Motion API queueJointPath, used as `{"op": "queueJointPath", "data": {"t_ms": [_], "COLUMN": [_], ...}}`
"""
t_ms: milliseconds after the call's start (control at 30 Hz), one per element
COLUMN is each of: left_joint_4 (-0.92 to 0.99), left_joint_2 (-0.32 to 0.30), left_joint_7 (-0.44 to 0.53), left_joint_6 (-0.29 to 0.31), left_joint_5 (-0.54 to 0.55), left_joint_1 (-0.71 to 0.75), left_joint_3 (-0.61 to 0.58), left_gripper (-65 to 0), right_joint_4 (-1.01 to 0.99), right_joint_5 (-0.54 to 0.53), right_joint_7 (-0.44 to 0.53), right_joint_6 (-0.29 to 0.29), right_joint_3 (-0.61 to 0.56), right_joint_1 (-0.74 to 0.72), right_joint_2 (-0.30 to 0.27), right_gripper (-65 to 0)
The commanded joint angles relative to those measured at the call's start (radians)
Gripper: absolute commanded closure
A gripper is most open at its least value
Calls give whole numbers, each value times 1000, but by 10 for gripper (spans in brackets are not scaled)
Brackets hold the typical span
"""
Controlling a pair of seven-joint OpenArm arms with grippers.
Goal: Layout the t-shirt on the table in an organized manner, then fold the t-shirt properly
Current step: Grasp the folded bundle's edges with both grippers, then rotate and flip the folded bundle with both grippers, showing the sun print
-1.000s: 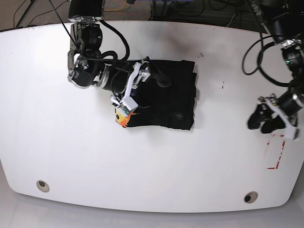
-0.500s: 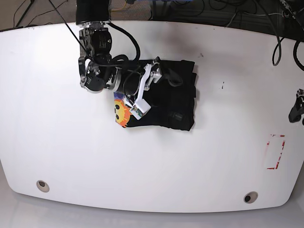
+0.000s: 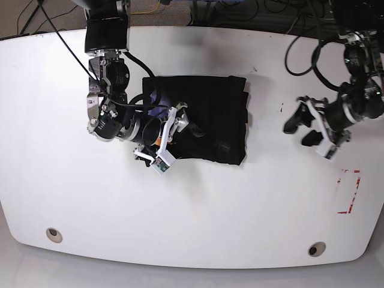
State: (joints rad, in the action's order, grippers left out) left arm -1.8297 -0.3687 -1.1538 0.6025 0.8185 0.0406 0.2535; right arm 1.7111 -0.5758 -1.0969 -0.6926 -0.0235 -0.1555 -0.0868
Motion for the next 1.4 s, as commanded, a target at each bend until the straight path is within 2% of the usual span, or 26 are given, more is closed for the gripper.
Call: {"op": "queueJointPath", "data": {"t_ms": [0, 100, 233, 467, 600, 733, 900, 1067, 1167, 1367], "left_joint_4": [-66, -90, -95, -92, -89, -69, -51, -15, 22, 86], "left_joint_2": [52, 115, 188, 287, 331, 340, 343, 336, 296, 248], "left_joint_7": [27, 27, 27, 38, 99, 154, 174, 180, 183, 222], "left_joint_6": [6, 7, 7, 7, 4, 4, 3, 3, 6, 9], "left_joint_5": [-66, -158, -198, -250, -350, -456, -505, -509, -508, -505], "left_joint_1": [-18, -20, -20, -14, 14, 37, 55, 68, 63, 46], "left_joint_3": [-64, -127, -193, -308, -398, -494, -552, -544, -518, -454], "left_gripper": [-356, -314, -256, -246, -246, -246, -246, -246, -246, -246], "right_joint_4": [20, 19, 14, -29, -110, -205, -325, -472, -555, -621], "right_joint_5": [33, 93, 139, 188, 238, 287, 323, 337, 336, 328], "right_joint_7": [53, 83, 126, 211, 280, 373, 504, 670, 748, 800], "right_joint_6": [-6, -6, -6, -6, -6, -6, -6, -6, -6, -6], "right_joint_3": [3, 6, 3, 1, 4, 1, 1, 1, 3, 6], "right_joint_1": [-33, -49, -56, -54, -57, -59, -59, -59, -59, -49], "right_joint_2": [-24, -52, -87, -132, -141, -138, -132, -117, -121, -144], "right_gripper": [-388, -262, -157, -143, -140, -140, -140, -138, -138, -138]}}
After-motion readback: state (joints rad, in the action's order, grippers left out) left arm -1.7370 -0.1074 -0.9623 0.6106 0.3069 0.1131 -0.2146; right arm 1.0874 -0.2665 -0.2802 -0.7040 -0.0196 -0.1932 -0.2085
